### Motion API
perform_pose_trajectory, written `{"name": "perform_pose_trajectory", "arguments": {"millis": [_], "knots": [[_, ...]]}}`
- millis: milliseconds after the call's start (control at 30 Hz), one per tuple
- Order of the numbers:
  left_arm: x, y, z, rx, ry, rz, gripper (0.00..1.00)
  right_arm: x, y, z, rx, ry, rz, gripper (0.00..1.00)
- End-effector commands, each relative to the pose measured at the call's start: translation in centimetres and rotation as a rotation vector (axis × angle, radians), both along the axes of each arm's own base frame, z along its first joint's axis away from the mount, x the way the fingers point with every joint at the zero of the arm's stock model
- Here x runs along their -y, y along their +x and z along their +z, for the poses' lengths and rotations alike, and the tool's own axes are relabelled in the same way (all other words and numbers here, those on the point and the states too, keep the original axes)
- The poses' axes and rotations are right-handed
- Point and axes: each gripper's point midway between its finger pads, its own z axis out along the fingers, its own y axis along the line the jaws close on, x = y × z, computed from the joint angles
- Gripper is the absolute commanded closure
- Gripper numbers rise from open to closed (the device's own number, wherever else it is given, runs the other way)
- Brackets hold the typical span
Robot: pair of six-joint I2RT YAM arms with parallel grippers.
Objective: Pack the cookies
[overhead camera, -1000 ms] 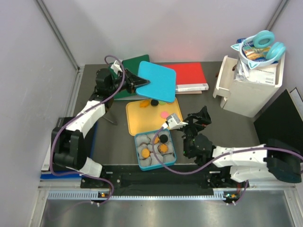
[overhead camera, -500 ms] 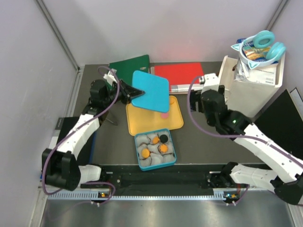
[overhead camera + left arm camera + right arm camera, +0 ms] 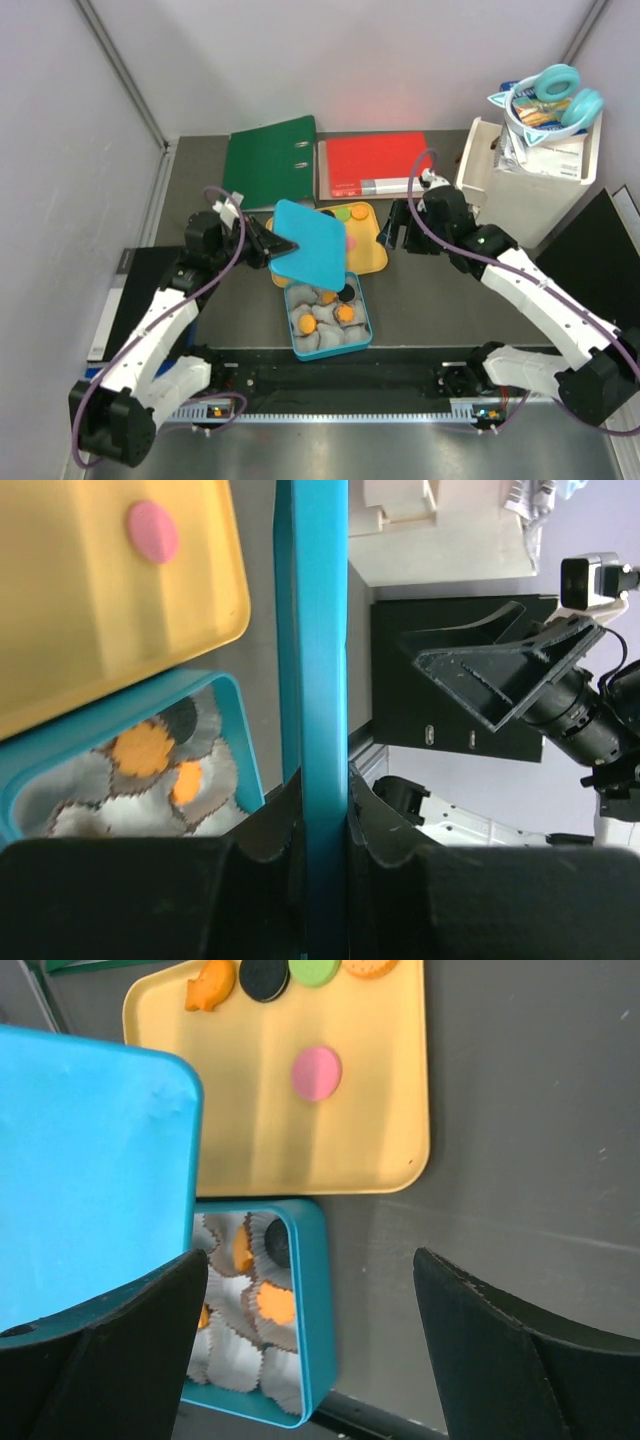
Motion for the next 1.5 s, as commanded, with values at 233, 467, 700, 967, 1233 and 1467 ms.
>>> {"name": "perform_pose_trajectory", "arguments": {"millis": [233, 467, 700, 967, 1233, 1467], "knots": [[-2.8, -2.7, 0.1, 0.065, 0.069, 0.127, 0.81, -2.8, -0.5, -0.1, -0.062, 0.272, 0.031, 0.21], [-3.2, -4.0, -1.0, 0.054, 0.029, 0.155, 0.82, -2.9, -0.6, 0.1, -0.078, 0.339, -0.017, 0.23], [-2.8, -4.7, 0.0, 0.08, 0.025, 0.107, 0.82, -2.1, -0.7, 1.7, -0.066, 0.375, -0.095, 0.22], [-2.4, -6.3, -3.2, -0.006, 0.004, 0.096, 0.79, -2.8, -1.7, 1.3, -0.116, 0.453, -0.09, 0.22], [-2.6, -6.5, -2.9, 0.03, -0.073, 0.132, 0.76, -2.6, -3.5, 1.0, -0.125, 0.483, -0.054, 0.22], [-3.5, -7.8, -3.5, 0.083, -0.2, 0.199, 0.77, -2.8, -5.8, -1.3, -0.166, 0.502, 0.017, 0.21]]}}
